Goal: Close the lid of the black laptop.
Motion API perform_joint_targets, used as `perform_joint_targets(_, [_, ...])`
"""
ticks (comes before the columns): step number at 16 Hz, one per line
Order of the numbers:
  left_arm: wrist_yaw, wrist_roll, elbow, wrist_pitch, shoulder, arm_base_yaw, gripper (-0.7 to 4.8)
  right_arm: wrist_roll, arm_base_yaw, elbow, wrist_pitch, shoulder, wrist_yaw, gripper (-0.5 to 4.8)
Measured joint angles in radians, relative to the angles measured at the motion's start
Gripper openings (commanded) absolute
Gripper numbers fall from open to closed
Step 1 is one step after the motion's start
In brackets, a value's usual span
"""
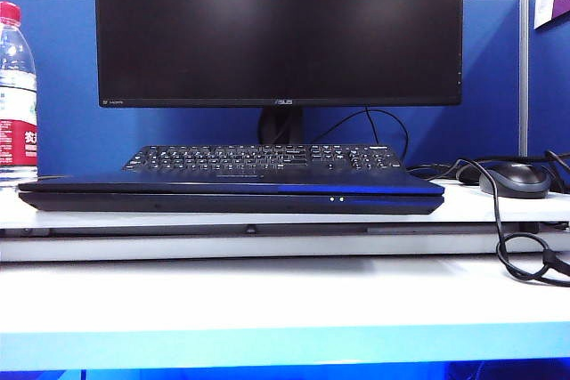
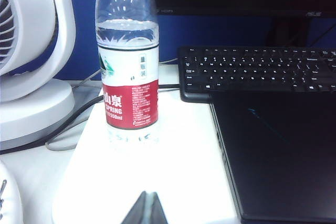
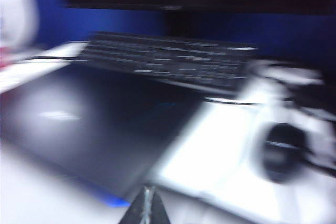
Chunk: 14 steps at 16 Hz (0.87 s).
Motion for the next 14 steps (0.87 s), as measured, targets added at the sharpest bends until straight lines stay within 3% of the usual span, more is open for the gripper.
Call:
perform_joint_targets(2, [0.0, 0.0, 0.0, 0.0, 0.0, 0.0, -0.05, -0.009, -0.053, -0.006, 0.0, 0.0, 0.071, -0.01])
perform_joint_targets(6, [0.0, 0.0, 0.0, -0.001, 0.0, 0.0, -0.05, -0.011, -0.169, -0.018, 0.006, 0.0, 0.066, -0.01])
perform_joint_targets(11, [0.0, 0.0, 0.0, -0.002, 0.0, 0.0, -0.05, 0.0, -0.174, -0.079, 0.045, 0.0, 0.056, -0.01])
perform_joint_targets(14, [0.0, 0.0, 0.0, -0.002, 0.0, 0.0, -0.05, 0.001, -0.195, -0.133, 0.075, 0.0, 0.103, -0.01])
